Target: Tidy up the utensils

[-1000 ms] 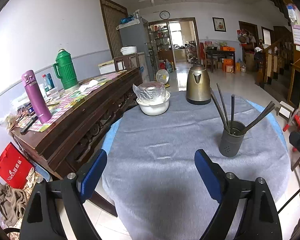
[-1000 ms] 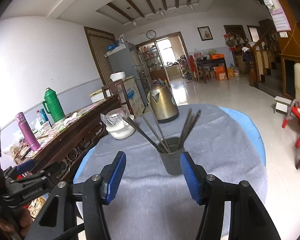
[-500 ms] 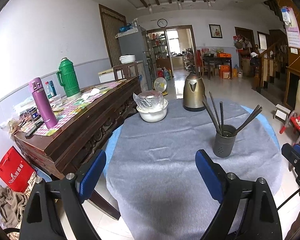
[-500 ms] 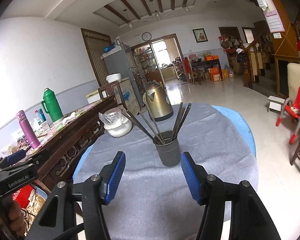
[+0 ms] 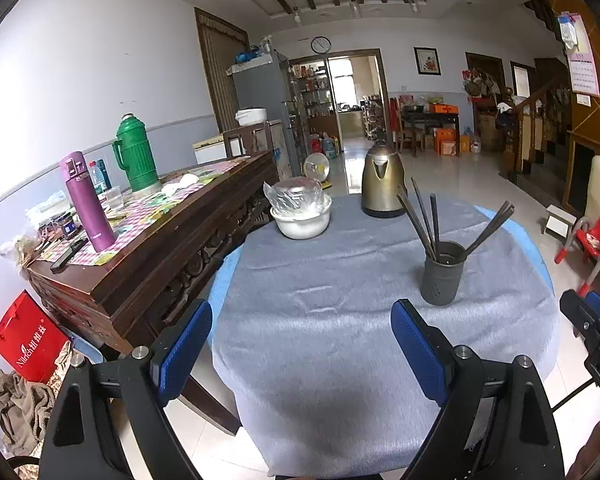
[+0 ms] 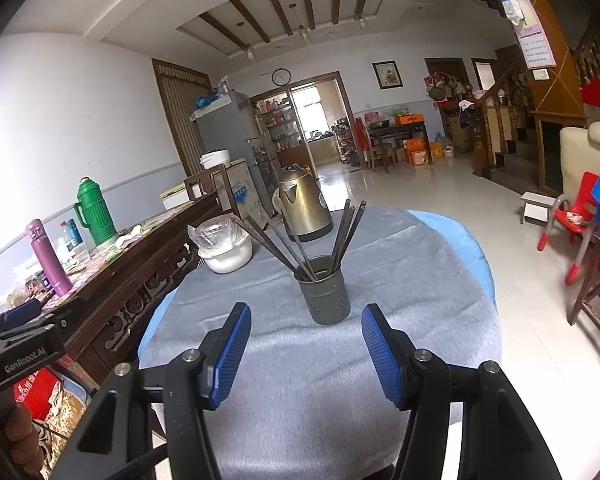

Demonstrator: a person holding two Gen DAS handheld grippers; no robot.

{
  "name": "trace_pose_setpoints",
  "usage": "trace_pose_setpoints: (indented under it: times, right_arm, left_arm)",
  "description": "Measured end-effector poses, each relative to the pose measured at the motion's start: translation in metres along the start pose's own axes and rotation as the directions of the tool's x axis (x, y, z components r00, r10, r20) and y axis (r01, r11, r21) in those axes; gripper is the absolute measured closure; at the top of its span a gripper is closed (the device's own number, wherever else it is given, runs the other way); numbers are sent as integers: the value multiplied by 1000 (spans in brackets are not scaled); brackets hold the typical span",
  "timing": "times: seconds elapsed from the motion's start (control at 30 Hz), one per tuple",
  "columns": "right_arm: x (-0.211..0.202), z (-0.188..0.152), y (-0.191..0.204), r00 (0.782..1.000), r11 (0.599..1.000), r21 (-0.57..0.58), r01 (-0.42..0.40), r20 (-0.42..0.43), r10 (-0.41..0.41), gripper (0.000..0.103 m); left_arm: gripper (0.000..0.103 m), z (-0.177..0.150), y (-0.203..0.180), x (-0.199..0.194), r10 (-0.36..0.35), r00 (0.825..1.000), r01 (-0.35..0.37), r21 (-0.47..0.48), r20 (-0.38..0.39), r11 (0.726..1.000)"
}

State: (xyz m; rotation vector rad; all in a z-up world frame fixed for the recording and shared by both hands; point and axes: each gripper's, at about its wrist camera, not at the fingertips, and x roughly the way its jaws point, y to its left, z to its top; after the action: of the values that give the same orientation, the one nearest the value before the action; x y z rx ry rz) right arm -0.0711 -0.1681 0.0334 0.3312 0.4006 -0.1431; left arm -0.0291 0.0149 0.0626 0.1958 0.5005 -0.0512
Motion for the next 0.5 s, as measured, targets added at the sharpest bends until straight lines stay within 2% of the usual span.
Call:
trace_pose_setpoints:
  times: [0.5]
  right_arm:
    - [-7, -1, 6, 1000, 1000, -25, 2, 31, -1, 41]
  left_arm:
    - [12, 0, -4, -5, -6, 1000, 6, 5, 4, 1000]
